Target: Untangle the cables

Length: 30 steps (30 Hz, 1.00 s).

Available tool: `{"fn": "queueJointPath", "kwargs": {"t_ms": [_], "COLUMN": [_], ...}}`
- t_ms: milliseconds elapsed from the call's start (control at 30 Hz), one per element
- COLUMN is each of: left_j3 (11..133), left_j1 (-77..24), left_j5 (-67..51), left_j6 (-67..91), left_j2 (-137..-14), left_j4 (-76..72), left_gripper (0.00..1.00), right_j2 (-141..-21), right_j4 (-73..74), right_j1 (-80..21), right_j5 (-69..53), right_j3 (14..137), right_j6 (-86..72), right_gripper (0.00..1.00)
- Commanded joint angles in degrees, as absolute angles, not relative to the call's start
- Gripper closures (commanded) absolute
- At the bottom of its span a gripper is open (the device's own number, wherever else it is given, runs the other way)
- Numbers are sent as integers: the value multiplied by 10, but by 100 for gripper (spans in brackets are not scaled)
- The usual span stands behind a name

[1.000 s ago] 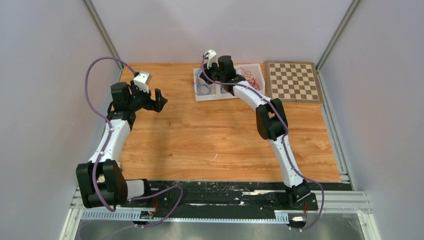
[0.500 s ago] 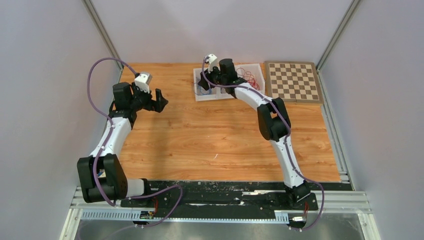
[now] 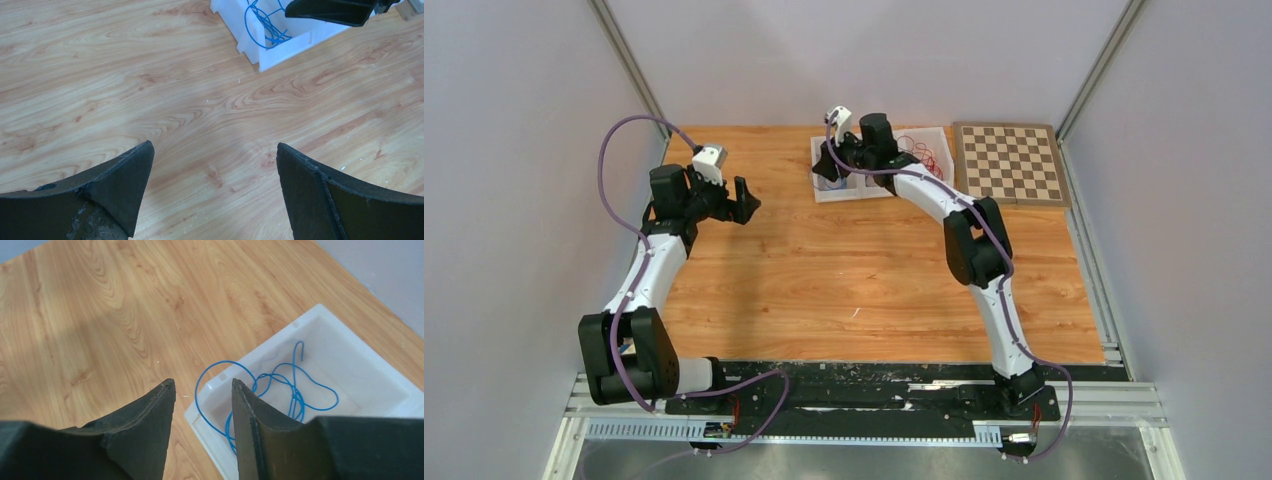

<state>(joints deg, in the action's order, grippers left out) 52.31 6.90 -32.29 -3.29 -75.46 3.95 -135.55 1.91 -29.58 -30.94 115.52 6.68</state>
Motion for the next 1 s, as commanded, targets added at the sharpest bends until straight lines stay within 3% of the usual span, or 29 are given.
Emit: {"fn": "queueJointPath", "kwargs": {"t_ms": [0, 200, 600, 767, 867, 967], "left_j3": [545, 543, 533, 533, 532, 532], "left_j1": [75, 75, 74, 75, 75, 75], "left_j5": [-323, -321, -321, -320, -319, -318], "left_j6": [-33, -35, -40, -40, -42, -44], "left_j2": [-746, -746, -741, -743, -742, -741], "left_j4": [29, 29, 24, 24, 25, 28], "left_gripper": [0, 0, 0, 0, 0, 0], "right_j2": [-1350, -1362, -1384, -1389, -1396, -1398], "right_j4": [28, 46, 64, 77, 81, 80], "right_j1": [-316, -328, -338, -339, -339, -337], "right_j5": [-312, -244, -138, -157, -160, -169], "right_j3": [1160, 1159, 1156, 1153, 1151, 1152], "right_j6": [67, 95, 147, 141, 141, 143], "right_gripper": [54, 37, 38, 32, 35, 50]}}
